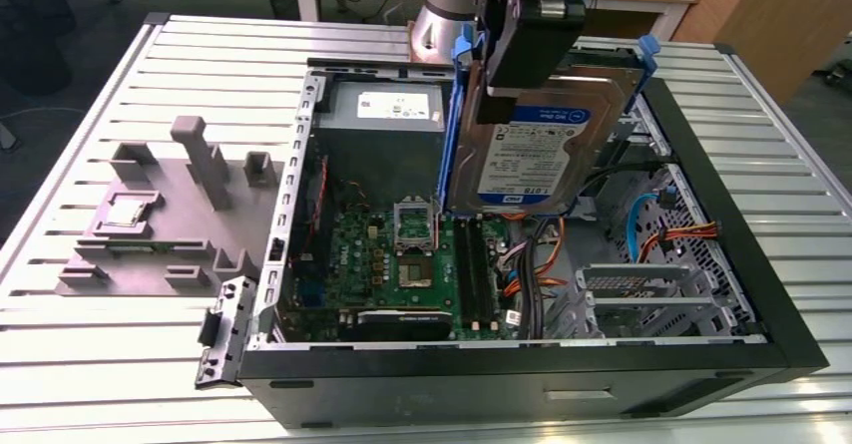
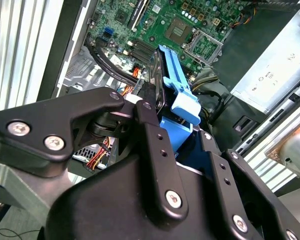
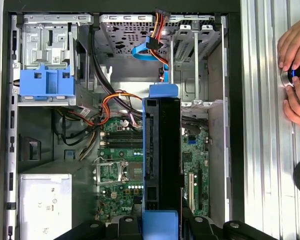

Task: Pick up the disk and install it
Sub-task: 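Insert the disk into the insertion slot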

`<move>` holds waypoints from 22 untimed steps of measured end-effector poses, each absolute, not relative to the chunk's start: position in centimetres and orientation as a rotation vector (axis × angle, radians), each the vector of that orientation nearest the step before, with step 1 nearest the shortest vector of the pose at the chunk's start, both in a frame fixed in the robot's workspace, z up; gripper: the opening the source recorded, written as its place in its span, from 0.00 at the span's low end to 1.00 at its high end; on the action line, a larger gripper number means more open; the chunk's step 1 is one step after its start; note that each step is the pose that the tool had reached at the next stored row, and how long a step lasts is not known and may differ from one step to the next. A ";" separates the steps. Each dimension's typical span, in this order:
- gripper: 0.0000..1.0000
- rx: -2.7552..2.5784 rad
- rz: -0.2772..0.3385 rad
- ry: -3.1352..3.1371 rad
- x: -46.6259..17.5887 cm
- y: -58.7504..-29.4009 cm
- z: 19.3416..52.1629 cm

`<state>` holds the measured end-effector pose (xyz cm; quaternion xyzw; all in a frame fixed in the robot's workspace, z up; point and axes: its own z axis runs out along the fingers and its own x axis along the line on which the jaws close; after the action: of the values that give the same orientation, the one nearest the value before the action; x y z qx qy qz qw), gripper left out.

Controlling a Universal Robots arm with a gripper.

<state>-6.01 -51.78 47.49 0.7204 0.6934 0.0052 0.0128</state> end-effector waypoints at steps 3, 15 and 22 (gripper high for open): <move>0.37 2.245 0.016 2.161 -6.0 -51.8 47.5; 0.37 2.245 0.016 2.161 -6.0 -52.4 47.5; 0.37 2.245 0.016 2.161 -4.5 -52.4 47.4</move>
<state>-4.46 -52.44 47.42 0.7205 0.6933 0.0051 0.0129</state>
